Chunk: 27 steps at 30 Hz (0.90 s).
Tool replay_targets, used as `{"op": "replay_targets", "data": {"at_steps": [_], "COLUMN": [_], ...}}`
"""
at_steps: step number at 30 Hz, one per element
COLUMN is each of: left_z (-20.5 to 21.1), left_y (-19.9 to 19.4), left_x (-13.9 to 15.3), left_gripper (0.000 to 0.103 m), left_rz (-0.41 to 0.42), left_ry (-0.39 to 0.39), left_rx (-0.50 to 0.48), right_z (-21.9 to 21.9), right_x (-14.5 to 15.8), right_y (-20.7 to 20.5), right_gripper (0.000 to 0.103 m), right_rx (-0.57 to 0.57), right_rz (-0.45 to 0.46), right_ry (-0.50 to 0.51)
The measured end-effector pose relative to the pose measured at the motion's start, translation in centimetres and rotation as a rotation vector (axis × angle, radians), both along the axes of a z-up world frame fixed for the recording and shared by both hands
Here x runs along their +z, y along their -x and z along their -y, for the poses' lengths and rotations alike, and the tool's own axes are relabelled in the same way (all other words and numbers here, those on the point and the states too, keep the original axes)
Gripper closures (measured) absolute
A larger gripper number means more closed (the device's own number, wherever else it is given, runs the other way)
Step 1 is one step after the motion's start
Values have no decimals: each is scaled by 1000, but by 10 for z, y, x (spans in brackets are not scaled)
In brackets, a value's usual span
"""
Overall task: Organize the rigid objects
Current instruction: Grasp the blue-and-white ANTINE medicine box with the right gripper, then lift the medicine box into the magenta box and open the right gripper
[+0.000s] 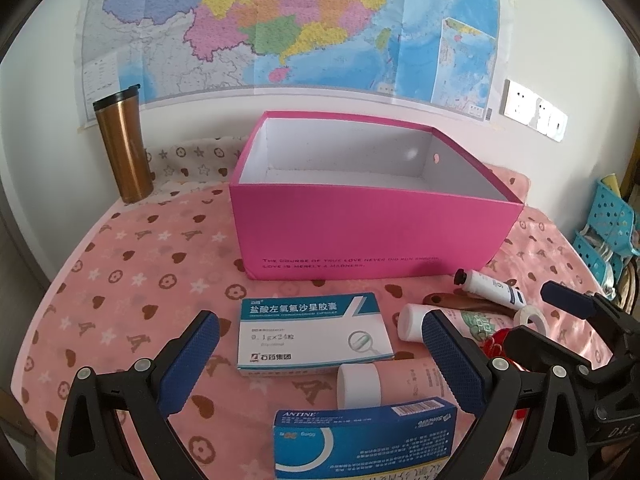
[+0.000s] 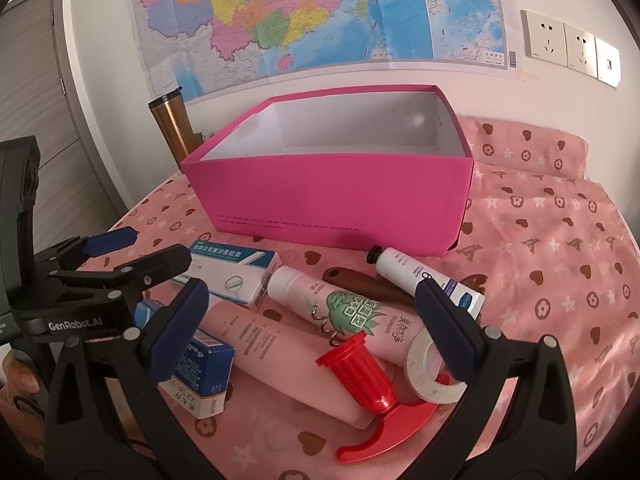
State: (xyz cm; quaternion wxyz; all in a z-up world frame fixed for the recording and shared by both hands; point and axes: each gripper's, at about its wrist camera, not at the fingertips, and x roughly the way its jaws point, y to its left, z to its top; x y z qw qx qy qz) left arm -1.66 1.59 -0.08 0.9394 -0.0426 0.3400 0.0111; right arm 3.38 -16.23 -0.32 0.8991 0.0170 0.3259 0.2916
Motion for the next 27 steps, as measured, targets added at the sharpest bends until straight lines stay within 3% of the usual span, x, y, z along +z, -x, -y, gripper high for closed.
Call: {"op": "replay_targets", "data": {"at_steps": [5, 9, 10, 13, 15, 16, 17, 24, 27], "left_z": [-10, -24, -26, -32, -34, -35, -35, -33, -28], "left_y": [17, 34, 38, 49, 55, 57, 59, 67, 67], "left_x": [-1, -8, -9, -15, -21, -25, -29, -53, -52], "left_gripper": [0, 0, 0, 3, 8, 10, 15, 57, 59], "left_rz": [19, 8, 4, -10, -30, -47, -63, -164, -163], "left_ry": [-19, 24, 32, 60, 75, 81, 89, 170, 167], "left_rx": [-29, -69, -80, -116, -139, -146, -154, -227, -239], "right_z": [-4, -13, -13, -20, -25, -28, -31, -46, -53], "right_x": [-5, -10, -9, -17, -27, -32, -37, -60, -70], "right_y": [13, 27, 29, 40, 49, 52, 54, 65, 63], "right_gripper": [1, 7, 10, 19, 22, 29, 37, 52, 60], "right_rx": [52, 123, 142, 202, 235, 250, 268, 345, 354], "right_rz": [-26, -60, -120, -118, -97, -90, -99, -168, -176], "right_ry": [2, 35, 43, 83, 69, 71, 64, 31, 46]}}
